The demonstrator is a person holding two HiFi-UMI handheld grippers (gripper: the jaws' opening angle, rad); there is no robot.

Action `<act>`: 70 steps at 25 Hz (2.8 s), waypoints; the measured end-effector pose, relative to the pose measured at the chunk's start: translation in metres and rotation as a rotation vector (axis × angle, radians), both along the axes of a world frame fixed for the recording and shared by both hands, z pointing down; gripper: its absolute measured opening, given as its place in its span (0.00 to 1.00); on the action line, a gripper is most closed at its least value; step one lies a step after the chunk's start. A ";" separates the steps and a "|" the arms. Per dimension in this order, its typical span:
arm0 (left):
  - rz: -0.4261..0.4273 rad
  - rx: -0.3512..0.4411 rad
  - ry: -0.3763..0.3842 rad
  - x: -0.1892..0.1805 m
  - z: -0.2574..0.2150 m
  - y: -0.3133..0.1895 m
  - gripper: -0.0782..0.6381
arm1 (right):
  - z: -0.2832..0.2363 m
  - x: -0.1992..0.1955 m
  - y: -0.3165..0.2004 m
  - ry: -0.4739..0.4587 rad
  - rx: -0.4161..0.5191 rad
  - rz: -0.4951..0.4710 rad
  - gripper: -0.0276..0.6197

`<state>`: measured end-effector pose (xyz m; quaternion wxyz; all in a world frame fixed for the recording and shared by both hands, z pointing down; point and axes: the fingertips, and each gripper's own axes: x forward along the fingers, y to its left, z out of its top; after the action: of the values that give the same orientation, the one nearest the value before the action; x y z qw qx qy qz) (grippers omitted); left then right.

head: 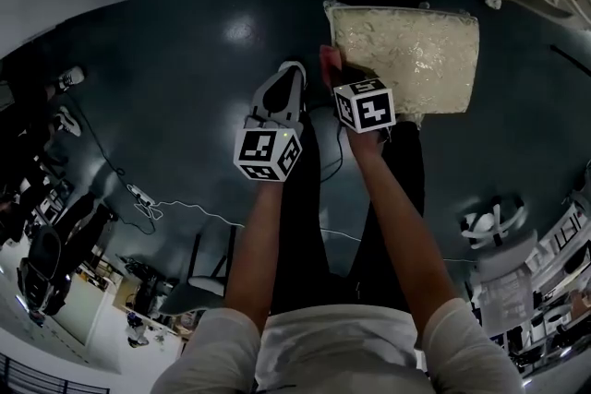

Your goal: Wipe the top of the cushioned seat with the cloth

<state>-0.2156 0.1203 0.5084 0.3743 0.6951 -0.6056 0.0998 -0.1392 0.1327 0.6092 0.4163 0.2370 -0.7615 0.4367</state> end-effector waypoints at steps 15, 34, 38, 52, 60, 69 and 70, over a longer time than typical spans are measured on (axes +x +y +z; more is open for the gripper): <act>0.057 -0.015 0.022 0.055 0.009 -0.004 0.12 | -0.010 0.037 -0.016 -0.036 0.015 0.045 0.09; 0.198 -0.013 0.035 0.144 0.010 -0.033 0.12 | -0.012 0.153 -0.051 -0.027 0.008 0.170 0.09; 0.228 -0.014 0.044 0.165 0.011 -0.037 0.12 | -0.012 0.180 -0.058 -0.004 0.017 0.182 0.09; 0.331 0.001 0.066 0.236 0.017 -0.052 0.12 | -0.011 0.286 -0.087 0.064 0.047 0.324 0.09; 0.370 0.018 0.095 0.273 0.015 -0.060 0.12 | -0.012 0.329 -0.097 0.124 0.080 0.353 0.09; 0.397 0.012 0.125 0.291 0.011 -0.055 0.12 | 0.004 0.365 -0.100 0.155 0.060 0.397 0.09; 0.389 0.010 0.127 0.288 0.011 -0.056 0.12 | 0.003 0.365 -0.100 0.156 0.058 0.410 0.09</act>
<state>0.0723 0.0647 0.5189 0.3818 0.8056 -0.4359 0.1233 0.2256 0.0325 0.6123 0.3694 0.4319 -0.6751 0.4704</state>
